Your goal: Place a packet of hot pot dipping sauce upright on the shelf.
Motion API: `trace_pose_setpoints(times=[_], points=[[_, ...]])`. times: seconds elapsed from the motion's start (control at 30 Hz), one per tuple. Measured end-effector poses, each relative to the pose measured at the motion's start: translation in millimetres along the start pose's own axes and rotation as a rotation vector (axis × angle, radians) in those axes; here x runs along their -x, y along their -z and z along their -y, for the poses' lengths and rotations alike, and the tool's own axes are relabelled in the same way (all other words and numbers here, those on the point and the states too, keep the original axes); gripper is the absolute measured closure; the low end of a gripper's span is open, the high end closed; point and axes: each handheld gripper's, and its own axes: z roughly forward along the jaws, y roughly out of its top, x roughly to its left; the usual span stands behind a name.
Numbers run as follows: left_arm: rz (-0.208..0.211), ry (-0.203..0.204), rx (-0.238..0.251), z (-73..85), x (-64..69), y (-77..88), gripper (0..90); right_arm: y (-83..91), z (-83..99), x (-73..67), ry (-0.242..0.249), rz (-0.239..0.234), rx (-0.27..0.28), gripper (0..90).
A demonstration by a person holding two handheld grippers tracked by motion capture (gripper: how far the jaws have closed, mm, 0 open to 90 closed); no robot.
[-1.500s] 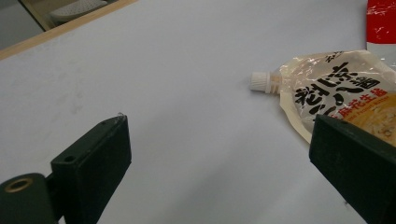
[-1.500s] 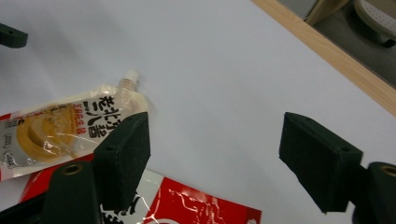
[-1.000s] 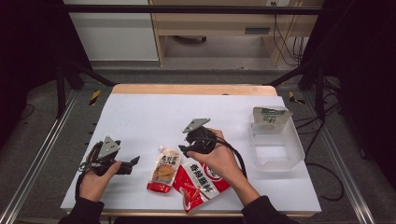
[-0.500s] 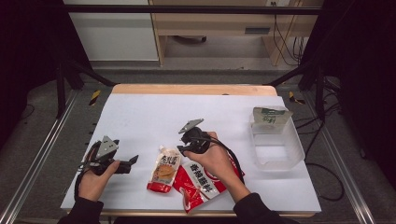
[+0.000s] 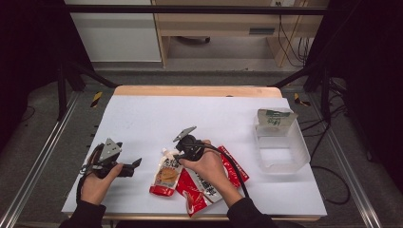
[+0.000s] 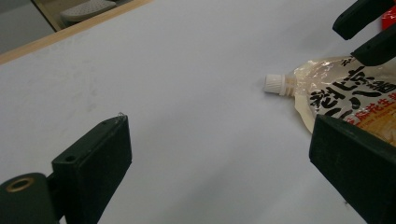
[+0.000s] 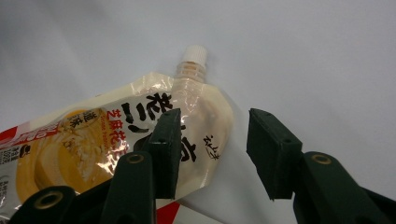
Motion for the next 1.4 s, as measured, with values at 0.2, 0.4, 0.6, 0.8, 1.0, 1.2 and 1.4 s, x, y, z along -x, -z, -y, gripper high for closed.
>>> trace_pose_setpoints(times=[0.2, 0.4, 0.6, 0.8, 1.0, 1.2, 1.4], points=[[0.006, 0.000, -0.001, 0.0, 0.6, -0.3, 5.9, -7.8, 2.7, 1.2, -0.037, -0.027, -0.016, 54.6], [0.009, 0.001, -0.001, -0.2, 1.2, -0.6, 5.9, -14.8, 10.7, 2.5, -0.090, -0.065, -0.025, 54.9], [0.011, -0.003, -0.004, -0.5, 1.2, -1.3, 5.9, -16.1, 13.6, 2.4, -0.111, -0.087, -0.033, 58.0], [0.014, -0.005, -0.002, -1.0, 2.8, -2.3, 5.9, -15.9, 15.3, -0.8, -0.090, -0.053, -0.044, 72.0], [0.016, -0.010, -0.004, -1.6, 3.9, -3.1, 5.9, -16.8, 18.2, -5.7, -0.090, -0.050, -0.038, 83.7], [0.023, -0.009, 0.000, -2.0, 3.7, -2.4, 5.9, -15.9, 16.6, -8.2, -0.064, -0.045, -0.017, 89.2], [0.052, 0.000, 0.026, -5.2, 2.2, 1.5, 6.6, -2.5, 3.1, -11.8, -0.016, -0.027, 0.045, 89.9]])
